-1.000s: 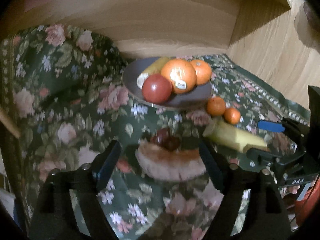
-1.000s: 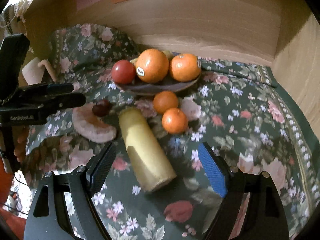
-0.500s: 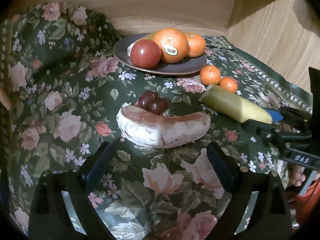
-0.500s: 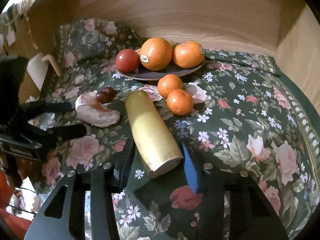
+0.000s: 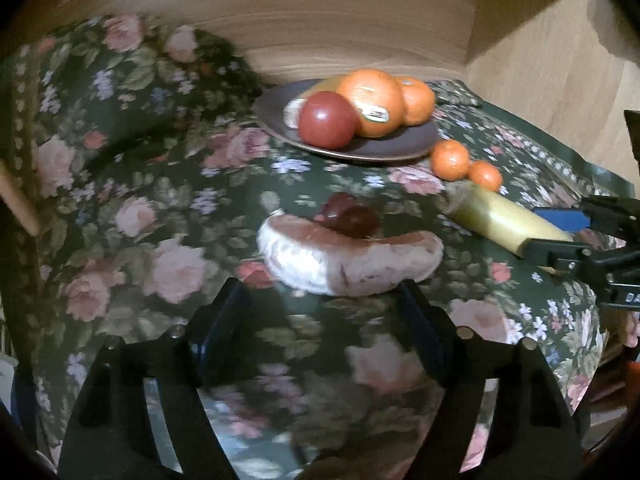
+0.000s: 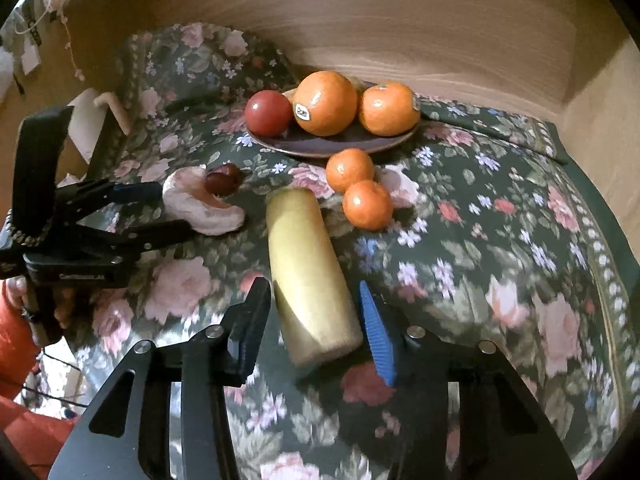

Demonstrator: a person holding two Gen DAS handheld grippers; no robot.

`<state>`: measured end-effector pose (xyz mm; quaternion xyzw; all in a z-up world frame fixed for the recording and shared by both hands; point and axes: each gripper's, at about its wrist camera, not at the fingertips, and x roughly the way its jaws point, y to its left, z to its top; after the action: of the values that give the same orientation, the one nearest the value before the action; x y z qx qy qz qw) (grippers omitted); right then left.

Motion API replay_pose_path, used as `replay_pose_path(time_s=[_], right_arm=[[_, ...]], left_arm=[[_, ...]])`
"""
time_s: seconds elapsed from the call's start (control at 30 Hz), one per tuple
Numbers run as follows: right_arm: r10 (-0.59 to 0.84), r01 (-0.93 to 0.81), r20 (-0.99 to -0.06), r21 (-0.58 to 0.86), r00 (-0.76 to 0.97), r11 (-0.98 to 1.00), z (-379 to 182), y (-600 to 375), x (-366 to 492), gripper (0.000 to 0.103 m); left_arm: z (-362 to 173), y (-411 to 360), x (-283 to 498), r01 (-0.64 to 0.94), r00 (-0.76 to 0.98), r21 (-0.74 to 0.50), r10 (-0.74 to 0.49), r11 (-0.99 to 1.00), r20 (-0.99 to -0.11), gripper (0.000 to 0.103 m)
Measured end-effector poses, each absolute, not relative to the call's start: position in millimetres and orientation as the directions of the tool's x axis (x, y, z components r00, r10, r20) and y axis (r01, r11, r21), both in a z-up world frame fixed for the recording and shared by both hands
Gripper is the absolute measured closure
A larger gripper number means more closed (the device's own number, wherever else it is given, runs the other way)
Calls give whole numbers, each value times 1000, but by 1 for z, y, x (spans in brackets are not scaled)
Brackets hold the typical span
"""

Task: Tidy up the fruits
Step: 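Grasp the yellow cylinder with the right tool while the left tool moves to the bread roll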

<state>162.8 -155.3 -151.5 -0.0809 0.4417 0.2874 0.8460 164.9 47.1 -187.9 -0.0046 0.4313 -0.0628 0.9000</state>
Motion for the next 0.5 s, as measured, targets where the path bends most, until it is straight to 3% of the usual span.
replay_pose_path(time_s=[0.23, 0.5], right_arm=[[383, -596, -825, 71, 415, 800, -161, -126, 186, 60], [388, -595, -809, 59, 442, 802, -159, -119, 189, 66]], left_arm=[[-186, 92, 168, -9, 623, -21, -11, 1000, -782, 24], [-168, 90, 169, 19, 633, -92, -83, 996, -770, 22]])
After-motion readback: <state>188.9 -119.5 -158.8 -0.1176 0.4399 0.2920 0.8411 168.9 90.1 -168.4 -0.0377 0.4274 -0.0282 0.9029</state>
